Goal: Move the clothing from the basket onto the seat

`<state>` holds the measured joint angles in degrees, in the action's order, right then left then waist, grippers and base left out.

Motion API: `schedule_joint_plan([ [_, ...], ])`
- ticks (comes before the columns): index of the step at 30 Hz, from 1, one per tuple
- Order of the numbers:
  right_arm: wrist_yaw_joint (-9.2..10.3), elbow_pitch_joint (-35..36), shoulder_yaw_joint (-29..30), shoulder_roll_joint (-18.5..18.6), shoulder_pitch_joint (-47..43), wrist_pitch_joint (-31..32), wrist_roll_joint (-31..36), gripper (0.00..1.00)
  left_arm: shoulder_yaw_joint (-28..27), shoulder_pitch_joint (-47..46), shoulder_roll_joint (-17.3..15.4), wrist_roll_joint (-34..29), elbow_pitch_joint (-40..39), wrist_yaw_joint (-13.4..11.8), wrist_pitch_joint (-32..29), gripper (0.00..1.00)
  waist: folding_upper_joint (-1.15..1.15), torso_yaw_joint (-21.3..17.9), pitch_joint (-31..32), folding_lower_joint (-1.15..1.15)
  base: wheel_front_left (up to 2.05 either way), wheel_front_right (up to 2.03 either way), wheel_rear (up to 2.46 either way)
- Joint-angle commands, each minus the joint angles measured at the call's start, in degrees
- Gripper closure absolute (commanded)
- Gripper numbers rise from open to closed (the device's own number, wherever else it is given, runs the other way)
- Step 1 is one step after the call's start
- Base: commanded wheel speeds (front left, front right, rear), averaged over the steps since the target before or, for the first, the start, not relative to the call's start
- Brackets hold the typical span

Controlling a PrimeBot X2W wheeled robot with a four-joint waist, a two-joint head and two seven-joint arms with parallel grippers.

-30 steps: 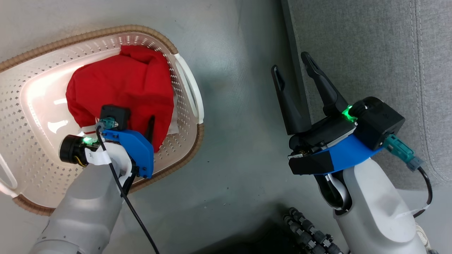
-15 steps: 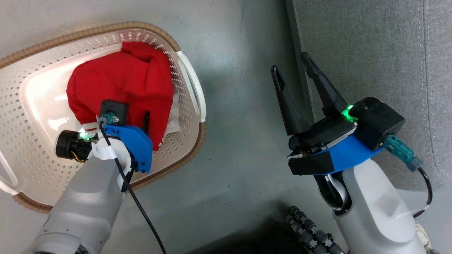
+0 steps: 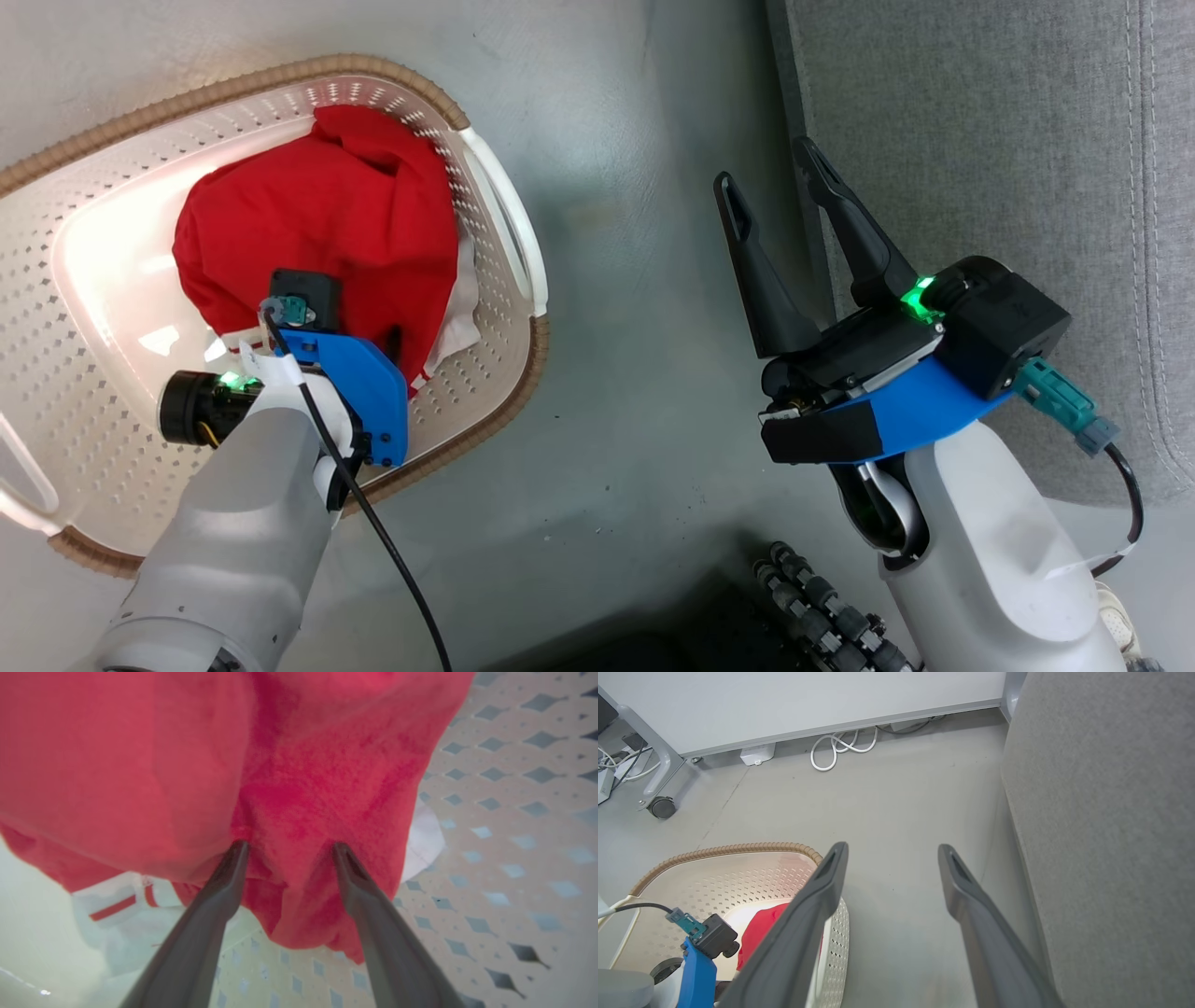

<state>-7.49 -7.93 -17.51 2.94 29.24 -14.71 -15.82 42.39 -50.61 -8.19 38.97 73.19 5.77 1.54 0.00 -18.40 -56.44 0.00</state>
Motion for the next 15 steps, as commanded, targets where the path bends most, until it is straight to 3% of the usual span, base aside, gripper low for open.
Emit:
schedule_joint_plan([
  [1,-0.01,0.33,0.05,-0.09,0.83,-0.28,-0.04,0.00,-0.04,0.12,-0.08,0.26,0.14,0.21,-0.38,0.00,0.00,0.04,0.01,0.00,0.00,0.00,0.00],
  [5,-0.01,0.44,-0.04,-0.09,0.80,-0.28,-0.15,0.00,0.29,-0.11,-0.14,0.44,0.28,0.39,-1.37,0.00,0.00,0.06,0.12,0.00,0.00,0.00,0.00],
  [6,-0.01,0.45,-0.02,-0.09,0.80,-0.28,-0.15,0.00,0.38,-0.17,-0.20,0.44,0.32,0.41,-1.48,0.05,0.00,0.05,0.15,0.00,0.00,0.00,0.00],
  [7,-0.01,0.46,-0.04,-0.09,0.81,-0.28,-0.23,0.00,0.57,-0.23,-0.25,0.34,0.34,0.41,-1.76,0.51,0.00,0.01,0.18,0.00,0.00,0.00,0.00],
  [8,-0.01,0.47,-0.07,-0.09,0.83,-0.29,-0.28,0.00,0.71,-0.31,-0.32,0.21,0.36,0.41,-1.89,0.61,0.00,-0.02,0.20,0.00,0.00,0.00,0.00],
  [9,-0.01,0.48,-0.12,-0.09,0.84,-0.29,-0.36,0.00,0.82,-0.39,-0.41,0.16,0.37,0.42,-2.00,0.95,0.00,-0.05,0.23,0.00,0.00,0.00,0.00],
  [10,-0.01,0.48,-0.16,-0.09,0.85,-0.30,-0.40,0.00,0.96,-0.45,-0.47,0.12,0.40,0.43,-2.01,1.00,0.00,-0.08,0.24,0.00,0.00,0.00,0.00],
  [15,-0.01,0.34,-0.13,-0.09,0.67,-0.34,-0.47,0.00,1.32,-0.52,-0.60,0.40,0.47,0.59,-2.57,1.00,0.00,-0.20,0.36,0.00,0.00,0.00,0.00],
])
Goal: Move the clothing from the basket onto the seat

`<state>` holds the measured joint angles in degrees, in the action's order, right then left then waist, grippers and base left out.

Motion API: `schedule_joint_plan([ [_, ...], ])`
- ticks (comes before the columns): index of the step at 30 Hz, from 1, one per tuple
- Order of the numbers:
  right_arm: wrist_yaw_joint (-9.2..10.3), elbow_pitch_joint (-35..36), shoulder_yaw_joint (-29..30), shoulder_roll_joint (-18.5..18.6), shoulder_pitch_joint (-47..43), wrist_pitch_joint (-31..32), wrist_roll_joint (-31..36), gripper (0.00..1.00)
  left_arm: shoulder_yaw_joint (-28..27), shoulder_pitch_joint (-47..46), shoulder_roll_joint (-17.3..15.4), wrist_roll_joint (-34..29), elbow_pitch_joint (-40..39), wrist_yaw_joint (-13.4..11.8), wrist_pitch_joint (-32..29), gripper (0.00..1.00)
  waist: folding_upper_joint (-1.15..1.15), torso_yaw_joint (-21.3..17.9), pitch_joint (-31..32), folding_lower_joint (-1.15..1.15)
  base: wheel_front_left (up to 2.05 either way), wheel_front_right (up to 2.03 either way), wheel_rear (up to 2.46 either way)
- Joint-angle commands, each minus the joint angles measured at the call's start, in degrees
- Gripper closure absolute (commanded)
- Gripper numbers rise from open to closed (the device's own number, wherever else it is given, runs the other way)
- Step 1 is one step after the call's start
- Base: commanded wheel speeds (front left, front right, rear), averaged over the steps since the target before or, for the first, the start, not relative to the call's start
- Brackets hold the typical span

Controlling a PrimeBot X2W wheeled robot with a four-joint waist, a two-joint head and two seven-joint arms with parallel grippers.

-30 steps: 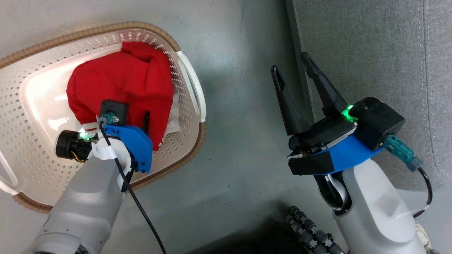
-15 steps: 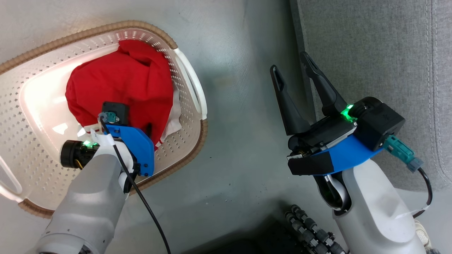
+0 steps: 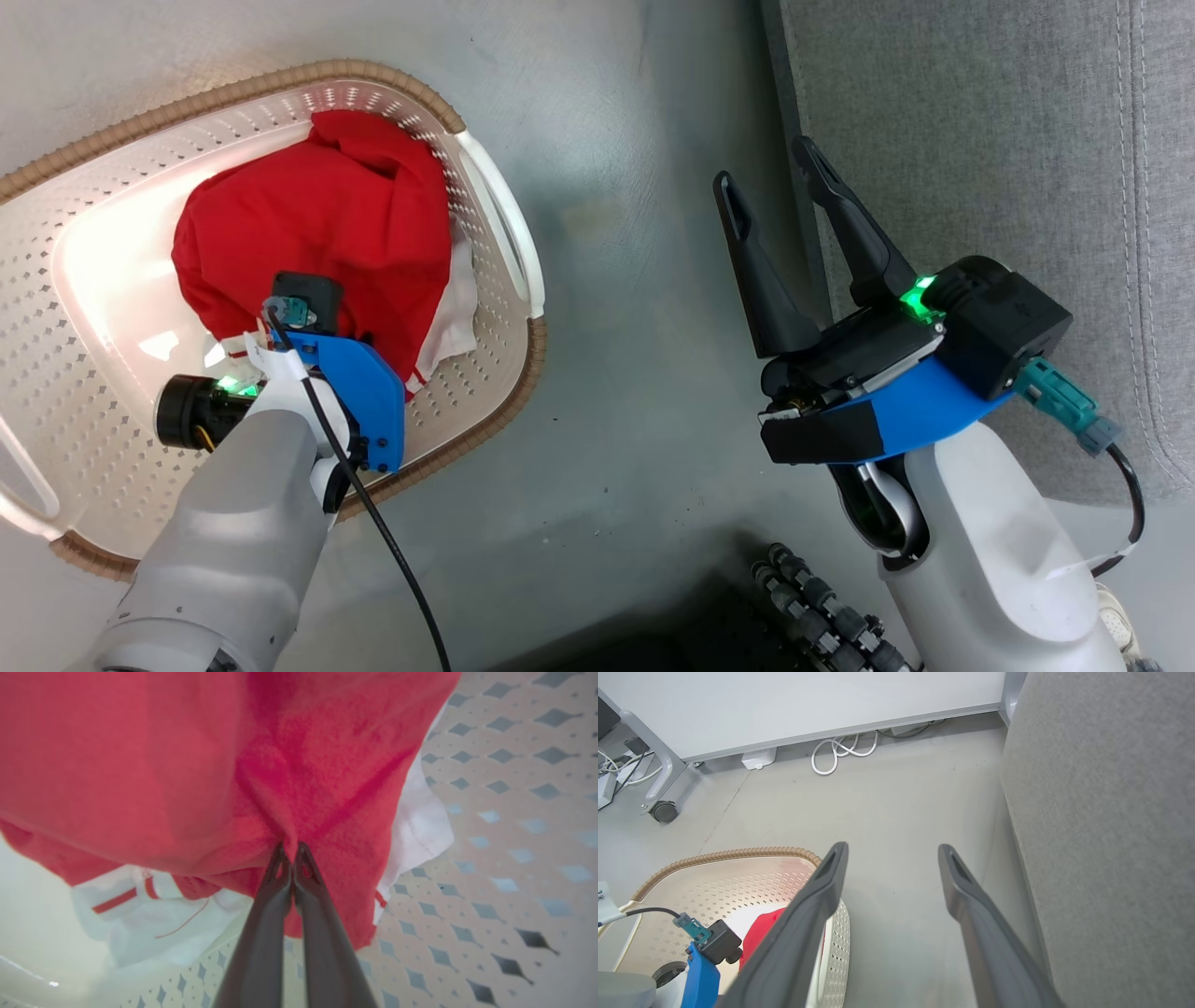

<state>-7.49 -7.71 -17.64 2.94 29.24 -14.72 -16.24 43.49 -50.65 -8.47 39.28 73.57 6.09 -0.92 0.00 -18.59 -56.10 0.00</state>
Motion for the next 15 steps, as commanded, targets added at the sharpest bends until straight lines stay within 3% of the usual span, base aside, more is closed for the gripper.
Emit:
schedule_joint_plan([
  [1,-0.01,0.11,0.02,-0.09,0.59,-0.34,-0.05,0.00,0.28,-0.49,-0.33,0.16,0.09,0.31,-0.11,1.00,0.00,-0.02,0.04,0.00,0.00,0.00,0.00],
  [15,-0.01,-0.92,0.34,-0.09,0.84,-0.41,-0.21,0.00,0.90,-0.60,0.50,0.66,0.04,0.52,1.46,1.00,0.00,0.81,1.81,0.00,0.00,0.00,0.00],
])
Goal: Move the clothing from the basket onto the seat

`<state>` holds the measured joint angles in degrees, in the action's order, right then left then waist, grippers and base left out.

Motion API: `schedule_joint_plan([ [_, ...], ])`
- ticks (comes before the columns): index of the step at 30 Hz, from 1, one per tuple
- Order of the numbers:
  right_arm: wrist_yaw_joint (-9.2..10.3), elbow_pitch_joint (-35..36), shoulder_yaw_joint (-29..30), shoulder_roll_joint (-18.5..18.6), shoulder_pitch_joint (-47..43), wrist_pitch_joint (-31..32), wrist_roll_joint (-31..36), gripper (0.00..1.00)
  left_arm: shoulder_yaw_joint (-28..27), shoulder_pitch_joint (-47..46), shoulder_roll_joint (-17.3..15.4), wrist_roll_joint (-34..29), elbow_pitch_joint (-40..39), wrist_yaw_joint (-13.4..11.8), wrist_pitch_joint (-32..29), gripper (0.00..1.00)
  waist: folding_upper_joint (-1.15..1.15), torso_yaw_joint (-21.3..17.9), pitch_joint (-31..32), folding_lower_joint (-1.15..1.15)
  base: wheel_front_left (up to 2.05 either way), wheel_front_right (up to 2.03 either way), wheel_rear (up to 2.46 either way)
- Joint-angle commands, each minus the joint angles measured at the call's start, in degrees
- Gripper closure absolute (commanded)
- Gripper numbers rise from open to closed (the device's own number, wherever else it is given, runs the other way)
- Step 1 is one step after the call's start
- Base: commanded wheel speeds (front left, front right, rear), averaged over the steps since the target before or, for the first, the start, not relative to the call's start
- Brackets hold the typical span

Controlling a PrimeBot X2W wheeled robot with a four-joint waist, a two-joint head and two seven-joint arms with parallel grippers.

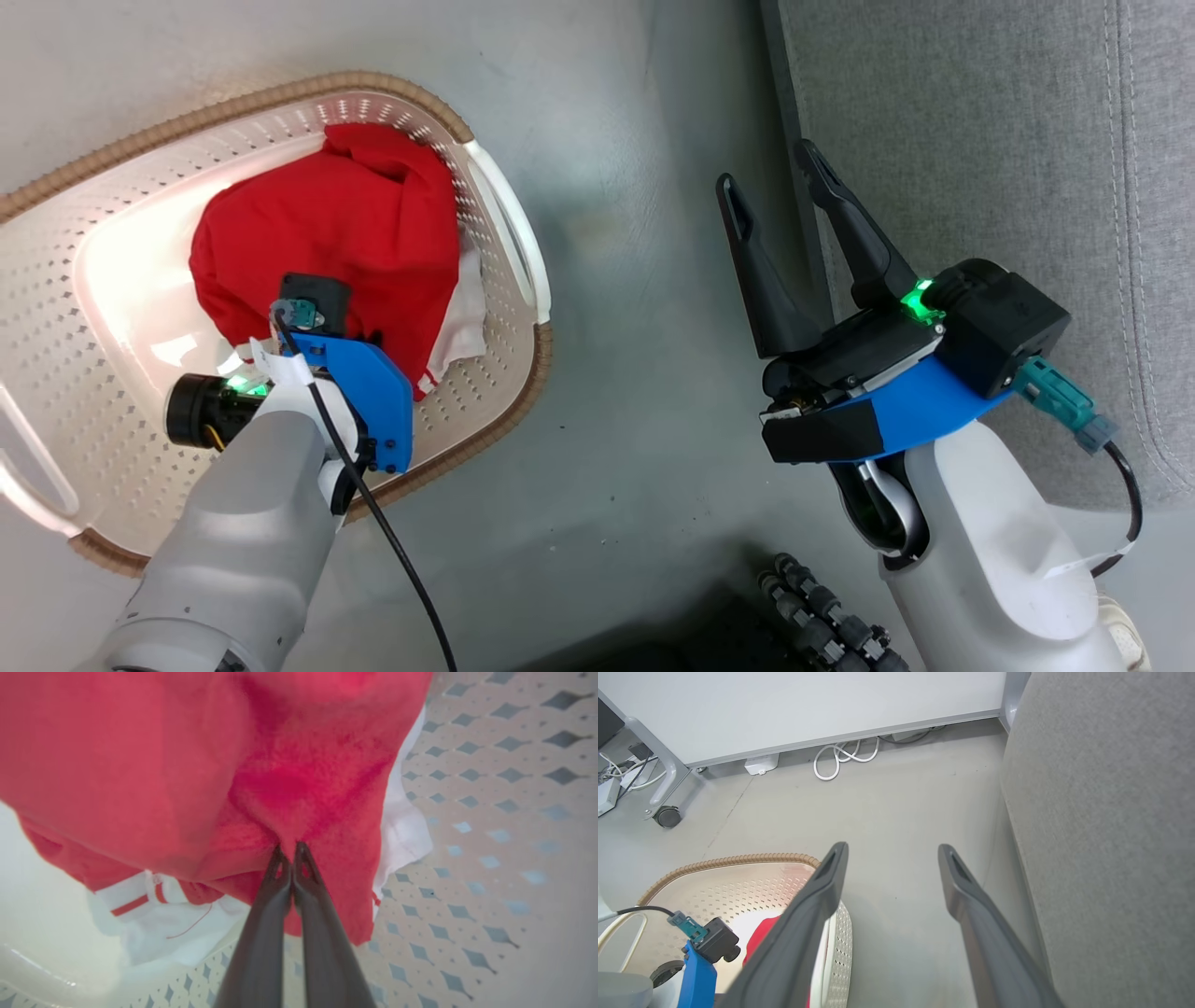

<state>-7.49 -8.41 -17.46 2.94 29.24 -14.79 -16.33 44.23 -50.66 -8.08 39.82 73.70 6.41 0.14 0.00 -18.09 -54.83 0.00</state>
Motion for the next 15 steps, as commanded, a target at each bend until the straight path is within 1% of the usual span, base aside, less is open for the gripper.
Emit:
schedule_joint_plan([
  [1,-0.01,-0.29,0.25,-0.09,0.85,-0.34,-0.01,0.00,0.22,-0.52,0.20,0.22,-0.17,0.26,0.66,1.00,0.00,0.49,0.95,0.00,0.00,0.00,0.00],
  [9,-0.01,-1.22,0.59,-0.08,0.05,-0.24,0.92,0.00,0.56,1.30,0.86,1.09,-1.14,0.91,3.21,1.00,0.00,2.17,5.55,0.00,0.00,0.00,0.00],
  [13,-0.01,-2.01,1.24,-0.07,-0.91,0.27,2.03,0.00,0.70,2.91,1.80,2.33,-2.69,1.21,5.47,1.00,0.00,3.70,9.59,0.00,0.00,0.00,0.00],
  [15,-0.01,-2.28,1.68,-0.07,-1.46,0.69,2.37,0.00,1.04,4.09,2.47,3.53,-5.05,1.22,6.65,1.00,0.00,4.55,11.78,0.00,0.00,0.00,0.00],
])
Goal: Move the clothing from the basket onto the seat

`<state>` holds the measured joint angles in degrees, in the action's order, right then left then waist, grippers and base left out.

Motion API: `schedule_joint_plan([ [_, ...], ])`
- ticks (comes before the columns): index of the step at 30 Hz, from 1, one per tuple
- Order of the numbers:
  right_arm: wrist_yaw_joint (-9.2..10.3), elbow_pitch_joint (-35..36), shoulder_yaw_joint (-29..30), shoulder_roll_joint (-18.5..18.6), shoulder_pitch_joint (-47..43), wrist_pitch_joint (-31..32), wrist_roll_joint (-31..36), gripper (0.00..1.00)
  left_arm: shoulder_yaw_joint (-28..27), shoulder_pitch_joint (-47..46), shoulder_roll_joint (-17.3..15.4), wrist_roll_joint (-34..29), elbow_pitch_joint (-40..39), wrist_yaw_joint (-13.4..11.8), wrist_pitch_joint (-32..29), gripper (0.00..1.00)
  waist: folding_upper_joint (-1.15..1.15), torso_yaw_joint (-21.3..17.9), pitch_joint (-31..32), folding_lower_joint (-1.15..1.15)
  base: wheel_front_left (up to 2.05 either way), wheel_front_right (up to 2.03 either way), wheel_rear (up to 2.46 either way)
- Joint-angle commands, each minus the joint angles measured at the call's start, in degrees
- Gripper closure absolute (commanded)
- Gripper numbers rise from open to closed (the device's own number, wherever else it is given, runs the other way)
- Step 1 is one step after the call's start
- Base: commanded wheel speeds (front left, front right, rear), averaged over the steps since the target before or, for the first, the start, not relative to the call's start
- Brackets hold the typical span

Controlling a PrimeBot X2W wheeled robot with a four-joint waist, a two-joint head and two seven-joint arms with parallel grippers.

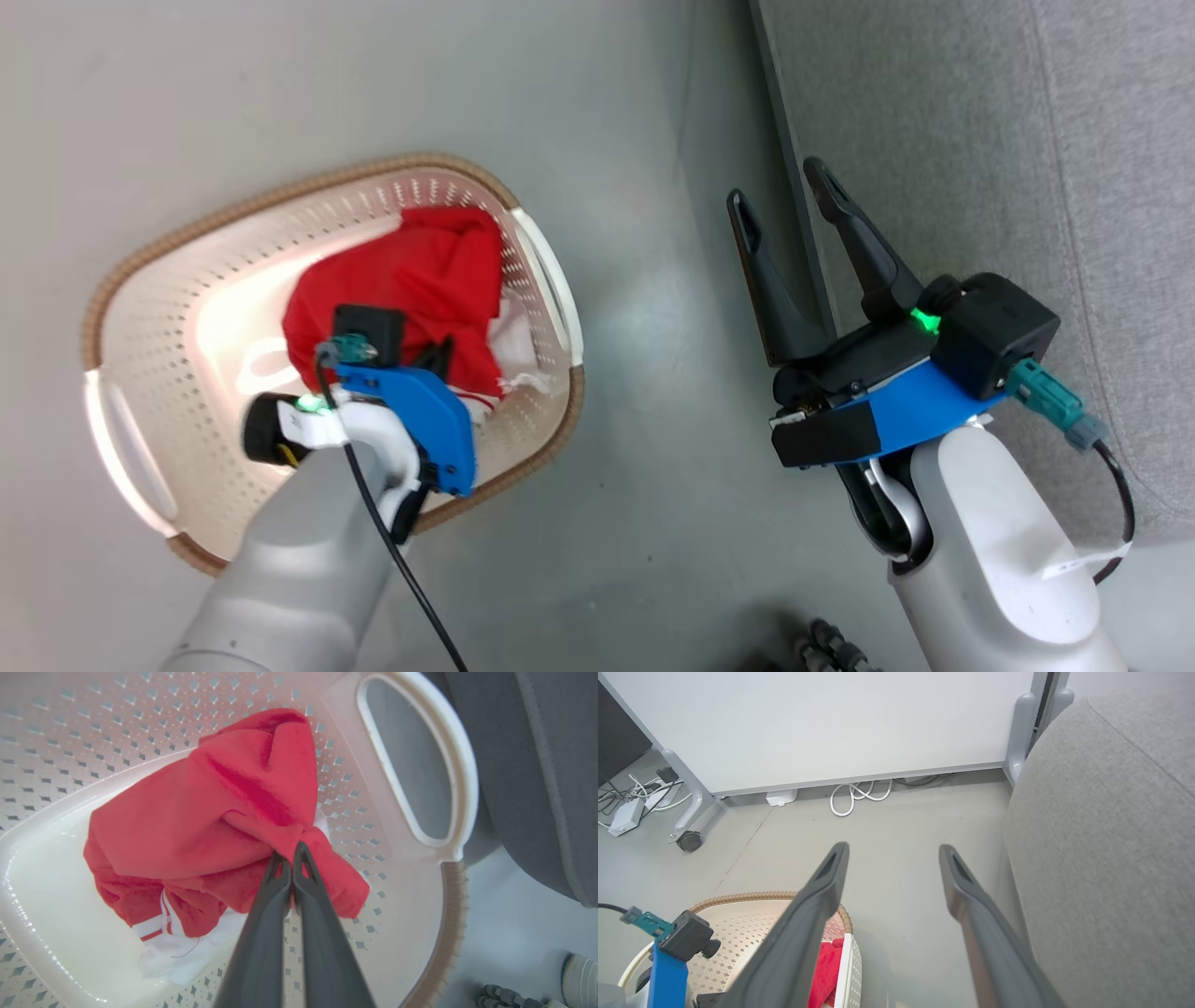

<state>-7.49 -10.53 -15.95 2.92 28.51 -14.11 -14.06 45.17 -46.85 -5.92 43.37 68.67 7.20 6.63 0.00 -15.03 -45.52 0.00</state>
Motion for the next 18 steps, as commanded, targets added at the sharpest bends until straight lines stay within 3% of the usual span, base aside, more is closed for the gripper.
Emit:
schedule_joint_plan([
  [1,-0.01,-0.31,0.38,-0.05,-1.01,0.28,0.33,0.00,0.45,0.91,0.31,0.52,-1.22,0.43,0.59,1.00,0.00,1.92,3.58,0.00,0.00,0.00,0.00],
  [18,-0.01,-1.23,3.69,-0.01,-10.47,5.47,1.86,0.00,9.15,8.79,-0.10,9.98,-13.63,0.46,6.22,1.00,0.00,7.62,25.36,0.00,0.00,0.00,0.00],
])
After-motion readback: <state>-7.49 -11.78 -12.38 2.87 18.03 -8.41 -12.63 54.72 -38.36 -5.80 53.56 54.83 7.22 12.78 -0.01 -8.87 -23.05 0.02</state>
